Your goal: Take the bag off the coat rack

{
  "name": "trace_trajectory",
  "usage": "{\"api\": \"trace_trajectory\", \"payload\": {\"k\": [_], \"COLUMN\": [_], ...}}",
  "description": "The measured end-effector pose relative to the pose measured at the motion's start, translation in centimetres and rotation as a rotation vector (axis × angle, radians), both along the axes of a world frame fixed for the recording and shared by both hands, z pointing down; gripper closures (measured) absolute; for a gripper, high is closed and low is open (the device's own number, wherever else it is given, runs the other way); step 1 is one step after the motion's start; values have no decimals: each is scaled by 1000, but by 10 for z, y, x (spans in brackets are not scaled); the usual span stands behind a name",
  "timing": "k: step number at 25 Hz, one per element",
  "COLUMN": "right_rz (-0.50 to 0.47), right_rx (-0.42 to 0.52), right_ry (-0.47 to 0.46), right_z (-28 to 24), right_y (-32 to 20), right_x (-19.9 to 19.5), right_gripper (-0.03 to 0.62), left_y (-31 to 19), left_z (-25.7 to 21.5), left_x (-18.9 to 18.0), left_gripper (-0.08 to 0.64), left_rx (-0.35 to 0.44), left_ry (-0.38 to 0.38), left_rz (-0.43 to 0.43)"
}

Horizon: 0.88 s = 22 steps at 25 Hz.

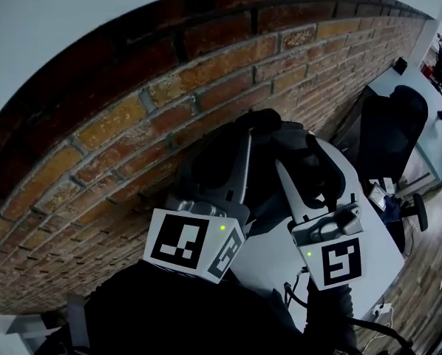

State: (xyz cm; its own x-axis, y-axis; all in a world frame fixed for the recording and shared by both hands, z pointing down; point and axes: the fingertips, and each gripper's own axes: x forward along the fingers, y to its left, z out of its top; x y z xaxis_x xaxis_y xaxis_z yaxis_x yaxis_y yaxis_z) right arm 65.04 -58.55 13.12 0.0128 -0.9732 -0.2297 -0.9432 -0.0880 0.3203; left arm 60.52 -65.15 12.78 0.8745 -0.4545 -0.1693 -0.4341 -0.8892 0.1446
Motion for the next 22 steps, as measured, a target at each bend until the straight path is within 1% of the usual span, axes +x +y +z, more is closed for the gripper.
{"api": "trace_trajectory", "payload": {"k": [1, 2, 3, 4, 6, 8, 10, 12, 13, 14, 16, 22], "right_rz": [10, 3, -22, -61, -130, -151, -123, -46, -2, 31, 60, 61], "right_rx": [21, 32, 28, 8, -57, -133, -233, -333, -355, -355, -328, -304], "right_ry": [5, 7, -2, -22, -66, -86, -100, -140, -168, -192, -215, -218], "right_z": [-1, 0, 3, 9, 29, 54, 85, 116, 126, 132, 133, 131], "right_y": [10, 18, 23, 25, 25, 21, 14, 6, 4, 1, -5, -34], "right_x": [-2, -7, -13, -21, -37, -46, -44, -29, -19, -10, 1, 13], "right_gripper": [403, 437, 510, 561, 572, 575, 575, 575, 575, 575, 575, 575], "left_y": [1, 2, 2, 2, 1, 0, -2, -4, -5, -6, -8, -18], "left_z": [-1, -1, -1, -1, 0, 0, 0, -1, 0, 0, 0, -1], "left_x": [0, 0, 0, 0, -1, -2, -1, 0, 0, 1, 2, 4], "left_gripper": [509, 509, 509, 509, 509, 509, 509, 509, 509, 509, 509, 493], "left_rx": [5, 11, 15, 17, 15, 14, 18, 24, 26, 27, 29, 23], "left_ry": [0, 0, 0, 1, 1, 2, 5, 9, 11, 11, 10, 11], "left_rz": [1, 2, 2, 2, 1, -1, -3, -8, -11, -13, -17, -12]}}
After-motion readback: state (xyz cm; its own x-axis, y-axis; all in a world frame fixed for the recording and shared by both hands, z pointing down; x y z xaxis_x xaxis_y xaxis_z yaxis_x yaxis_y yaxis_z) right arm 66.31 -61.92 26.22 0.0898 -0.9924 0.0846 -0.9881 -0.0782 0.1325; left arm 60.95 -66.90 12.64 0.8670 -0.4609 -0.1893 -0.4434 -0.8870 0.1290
